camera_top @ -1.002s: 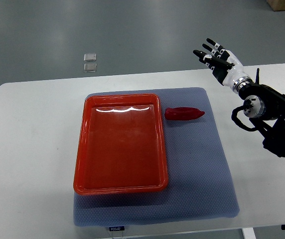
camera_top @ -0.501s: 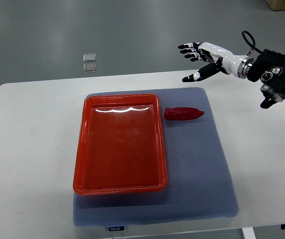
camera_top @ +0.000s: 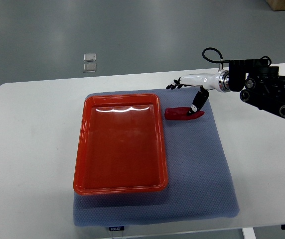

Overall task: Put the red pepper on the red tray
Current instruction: 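Close the right hand's fingers around the red pepper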

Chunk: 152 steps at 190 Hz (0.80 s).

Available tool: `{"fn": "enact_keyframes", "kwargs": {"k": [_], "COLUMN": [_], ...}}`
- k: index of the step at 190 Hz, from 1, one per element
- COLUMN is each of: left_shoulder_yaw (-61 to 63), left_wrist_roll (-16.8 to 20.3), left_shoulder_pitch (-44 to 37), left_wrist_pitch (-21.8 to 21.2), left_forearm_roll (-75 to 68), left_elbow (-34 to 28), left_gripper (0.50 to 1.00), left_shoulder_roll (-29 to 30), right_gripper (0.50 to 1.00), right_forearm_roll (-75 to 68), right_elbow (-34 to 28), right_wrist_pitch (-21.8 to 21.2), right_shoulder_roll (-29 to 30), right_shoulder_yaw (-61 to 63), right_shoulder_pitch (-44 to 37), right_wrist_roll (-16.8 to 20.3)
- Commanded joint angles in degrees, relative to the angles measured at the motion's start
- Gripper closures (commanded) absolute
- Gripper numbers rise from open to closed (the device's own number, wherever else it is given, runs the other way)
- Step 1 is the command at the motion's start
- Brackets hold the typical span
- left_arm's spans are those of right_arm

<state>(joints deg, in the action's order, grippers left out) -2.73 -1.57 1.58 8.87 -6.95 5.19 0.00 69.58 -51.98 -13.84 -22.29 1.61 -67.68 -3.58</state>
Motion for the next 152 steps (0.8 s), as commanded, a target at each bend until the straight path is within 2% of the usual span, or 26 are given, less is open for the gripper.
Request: {"fn": "enact_keyframes", "kwargs": {"k": [1,25,53,83,152], "left_shoulder_yaw": [0.00,0.00,0.00,0.00,0.00], "left_wrist_roll": [-0.01,-0.01,-0.01,-0.01,-0.01], "left_shoulder_pitch": [0.00,0.00,0.00,0.00,0.00], "left_wrist_pitch": [0.01,0.01,0.01,0.01,0.01], "left_forearm_roll": [0.00,0.00,0.00,0.00,0.00], "left_elbow": [0.00,0.00,0.00,0.00,0.00], "left_gripper": [0.500,0.500,0.500,0.500,0.500], "left_shoulder_roll": [0.00,0.00,0.00,0.00,0.00], "right_gripper": [0.581,0.583,0.583,0.585,0.589], "right_forearm_roll": [0.38,0.82,1.00,1.09,0.56], "right_elbow": [0.21,0.57,0.57,0.74,0.65], "right_wrist_pitch": [0.13,0.30,0.30,0.39,0.48], "right_shoulder_roll": [1.90,2.34,3.83,4.18,5.41], "right_shoulder_yaw": [-0.38,-0.38,-0.46,-0.37,0.06], "right_shoulder_pitch": [0.71,1.23,2.64,2.99,2.03], "right_wrist_roll": [4.45,9.02,10.61,17.20,17.90]}}
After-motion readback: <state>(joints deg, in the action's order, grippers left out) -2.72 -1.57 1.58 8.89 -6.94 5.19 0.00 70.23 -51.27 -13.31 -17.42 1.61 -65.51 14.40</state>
